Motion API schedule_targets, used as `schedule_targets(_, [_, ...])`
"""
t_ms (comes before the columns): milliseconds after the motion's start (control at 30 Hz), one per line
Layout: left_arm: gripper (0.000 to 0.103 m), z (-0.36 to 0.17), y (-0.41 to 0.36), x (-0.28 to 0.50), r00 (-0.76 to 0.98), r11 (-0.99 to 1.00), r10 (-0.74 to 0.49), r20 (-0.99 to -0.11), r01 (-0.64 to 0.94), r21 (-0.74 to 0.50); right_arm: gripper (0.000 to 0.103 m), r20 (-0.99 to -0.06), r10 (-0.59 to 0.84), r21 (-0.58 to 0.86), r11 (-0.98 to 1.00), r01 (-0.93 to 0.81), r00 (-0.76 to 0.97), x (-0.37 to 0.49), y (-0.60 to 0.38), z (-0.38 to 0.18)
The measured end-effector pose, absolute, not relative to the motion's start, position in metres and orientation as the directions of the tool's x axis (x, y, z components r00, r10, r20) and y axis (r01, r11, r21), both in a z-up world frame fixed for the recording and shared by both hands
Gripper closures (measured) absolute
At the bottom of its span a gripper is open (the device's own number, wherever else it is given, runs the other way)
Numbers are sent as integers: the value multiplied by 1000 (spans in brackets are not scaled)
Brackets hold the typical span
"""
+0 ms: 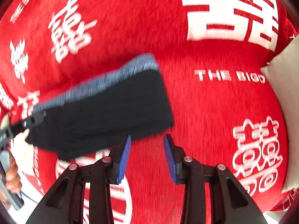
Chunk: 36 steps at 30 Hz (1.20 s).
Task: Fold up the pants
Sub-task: 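Press the folded trousers flat with both grippers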
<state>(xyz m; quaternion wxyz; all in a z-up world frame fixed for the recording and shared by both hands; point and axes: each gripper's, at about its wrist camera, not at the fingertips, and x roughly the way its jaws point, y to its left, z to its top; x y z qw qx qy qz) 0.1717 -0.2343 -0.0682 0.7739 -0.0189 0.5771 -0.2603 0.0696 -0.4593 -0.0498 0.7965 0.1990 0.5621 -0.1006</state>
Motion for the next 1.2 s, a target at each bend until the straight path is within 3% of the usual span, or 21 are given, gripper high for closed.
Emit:
schedule_targets(200, [33,-96,-292,207,191,878,-406,-894,355,-323,73,-919,79,248,879,408,387,135,-494,-57])
schedule_targets(467, [33,-164,-277,195,115,917,-301,-947,308,-254,73,-922,188,297,903,310,338,196,-471,-108])
schedule_targets(600, [33,-162,-277,163,183,887,-244,-952,439,-143,73,-938,117,203,949,241,327,177,-439,-129])
schedule_targets(833, [33,-169,-246,173,135,915,-293,-947,327,-236,72,-944,161,234,942,239,289,155,-438,-102])
schedule_targets(967, [33,-161,-234,171,134,922,-271,-953,322,-216,70,-943,168,252,924,286,289,136,-444,-91])
schedule_targets(1200, [33,-146,-160,165,134,956,-275,-952,147,-255,63,-945,198,262,933,245,259,139,-405,-84])
